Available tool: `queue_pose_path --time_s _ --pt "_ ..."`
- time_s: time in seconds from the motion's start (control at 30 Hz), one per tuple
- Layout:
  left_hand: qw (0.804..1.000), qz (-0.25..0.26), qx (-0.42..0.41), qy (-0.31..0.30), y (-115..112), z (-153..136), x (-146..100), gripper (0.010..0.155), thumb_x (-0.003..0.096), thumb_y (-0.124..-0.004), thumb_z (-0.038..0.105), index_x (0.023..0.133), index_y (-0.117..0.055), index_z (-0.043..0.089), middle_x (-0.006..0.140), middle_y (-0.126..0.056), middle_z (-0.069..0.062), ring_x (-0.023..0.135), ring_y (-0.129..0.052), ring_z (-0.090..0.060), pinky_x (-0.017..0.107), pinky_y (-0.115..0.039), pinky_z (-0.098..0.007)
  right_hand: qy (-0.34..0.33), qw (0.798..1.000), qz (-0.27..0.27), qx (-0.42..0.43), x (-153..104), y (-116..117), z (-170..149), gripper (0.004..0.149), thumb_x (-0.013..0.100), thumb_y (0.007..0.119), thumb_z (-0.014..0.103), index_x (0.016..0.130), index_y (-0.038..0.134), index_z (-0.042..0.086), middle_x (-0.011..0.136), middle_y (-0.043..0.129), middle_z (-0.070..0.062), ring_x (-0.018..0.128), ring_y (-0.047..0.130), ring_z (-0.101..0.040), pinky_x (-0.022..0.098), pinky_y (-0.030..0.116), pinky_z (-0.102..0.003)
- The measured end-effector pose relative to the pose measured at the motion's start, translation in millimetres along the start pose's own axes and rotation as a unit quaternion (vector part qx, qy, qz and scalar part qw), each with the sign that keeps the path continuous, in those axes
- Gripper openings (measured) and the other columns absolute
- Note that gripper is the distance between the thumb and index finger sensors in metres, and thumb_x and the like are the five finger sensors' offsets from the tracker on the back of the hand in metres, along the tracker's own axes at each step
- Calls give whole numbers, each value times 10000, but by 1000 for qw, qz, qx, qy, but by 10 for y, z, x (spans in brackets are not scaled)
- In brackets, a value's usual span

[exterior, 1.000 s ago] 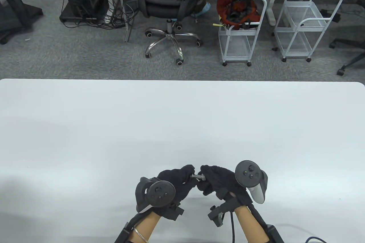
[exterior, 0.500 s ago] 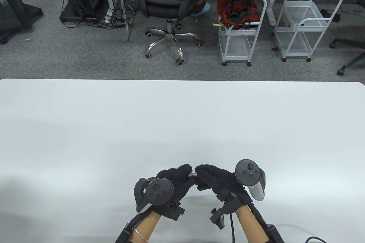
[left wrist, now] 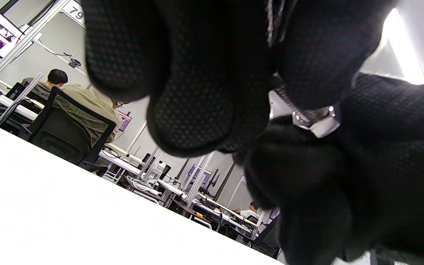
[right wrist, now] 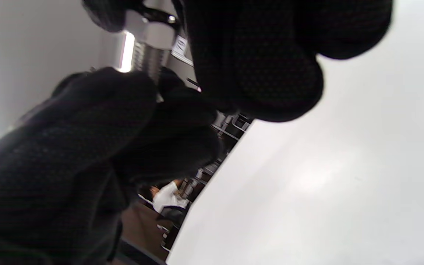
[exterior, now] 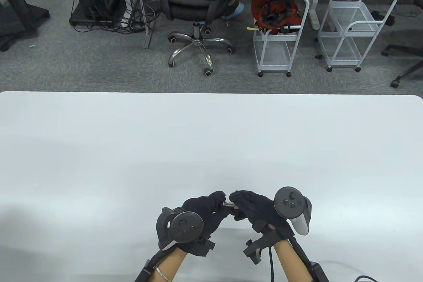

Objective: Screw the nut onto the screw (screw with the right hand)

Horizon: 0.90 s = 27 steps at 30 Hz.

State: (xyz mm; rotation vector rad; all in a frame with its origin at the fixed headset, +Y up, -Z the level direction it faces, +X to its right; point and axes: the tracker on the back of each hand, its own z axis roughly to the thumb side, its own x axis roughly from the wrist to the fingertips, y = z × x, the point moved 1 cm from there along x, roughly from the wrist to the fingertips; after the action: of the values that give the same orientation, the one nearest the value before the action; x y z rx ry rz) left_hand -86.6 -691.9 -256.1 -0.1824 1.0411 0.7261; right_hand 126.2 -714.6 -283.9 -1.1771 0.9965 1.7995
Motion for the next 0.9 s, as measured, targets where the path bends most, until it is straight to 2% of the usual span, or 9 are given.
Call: queue_pose_path --time_s 0.07,0.13,0.2,0.33,0.53,0.63,0.73,0.8,0.9 --pt "1000 2 -2 1 -3 6 -2 483 399 -874 479 732 -920 131 530 -1125 54 391 -1127 -67 383 -930 -284 11 998 -53 -11 -28 4 -1 484 565 699 381 753 870 -32 492 1022 -128 321 1050 -229 328 817 -442" --pt "1000 2 -4 3 -5 -4 -2 485 397 -876 482 729 -923 132 529 -1126 56 390 -1128 -68 383 -929 -285 15 998 -60 -25 -26 8 -6 491 570 676 381 695 904 -35 430 1041 -102 264 1061 -203 293 834 -420" --pt "1000 1 -6 7 -3 -12 -4 484 396 -876 482 729 -924 134 529 -1126 57 391 -1127 -68 383 -928 -286 27 999 -18 -2 -6 1 -23 515 582 651 386 708 896 -48 453 1042 -115 288 1068 -217 301 837 -426" --pt "1000 6 -6 10 14 -24 2 484 398 -874 484 729 -925 135 529 -1126 58 390 -1127 -66 382 -928 -284 45 988 118 84 28 -13 -57 551 567 743 323 889 735 -124 690 947 -230 522 1018 -329 425 780 -499" --pt "1000 -1 -14 0 -5 -18 10 481 404 -868 481 743 -917 144 546 -1121 60 408 -1125 -65 402 -924 -284 57 998 38 -8 14 -19 -74 558 606 596 423 642 935 -19 399 1040 -100 247 1053 -233 285 822 -447" --pt "1000 -5 -28 11 -17 -37 4 481 403 -869 480 747 -915 147 549 -1121 59 411 -1123 -69 404 -922 -287 49 998 48 -10 11 -17 -60 601 610 587 437 770 866 -71 537 1016 -174 371 1046 -293 348 802 -480" --pt "1000 -1 -14 17 -9 -39 -3 482 406 -867 479 746 -916 140 548 -1121 57 408 -1124 -69 403 -921 -286 35 994 92 43 21 -7 -36 595 572 736 381 920 723 -101 724 921 -256 548 987 -379 435 747 -539" --pt "1000 0 -11 16 4 -38 -3 480 405 -868 476 747 -916 142 551 -1121 56 409 -1124 -70 393 -925 -288 33 993 108 19 24 -4 -27 555 564 755 356 912 733 -75 713 928 -230 543 991 -352 439 750 -527" --pt "1000 -3 -18 11 -7 -30 -2 482 409 -863 478 752 -913 145 555 -1121 57 414 -1124 -68 405 -922 -286 38 997 70 -25 24 -25 -34 561 593 654 441 727 896 -47 497 1027 -143 349 1047 -279 343 802 -481"
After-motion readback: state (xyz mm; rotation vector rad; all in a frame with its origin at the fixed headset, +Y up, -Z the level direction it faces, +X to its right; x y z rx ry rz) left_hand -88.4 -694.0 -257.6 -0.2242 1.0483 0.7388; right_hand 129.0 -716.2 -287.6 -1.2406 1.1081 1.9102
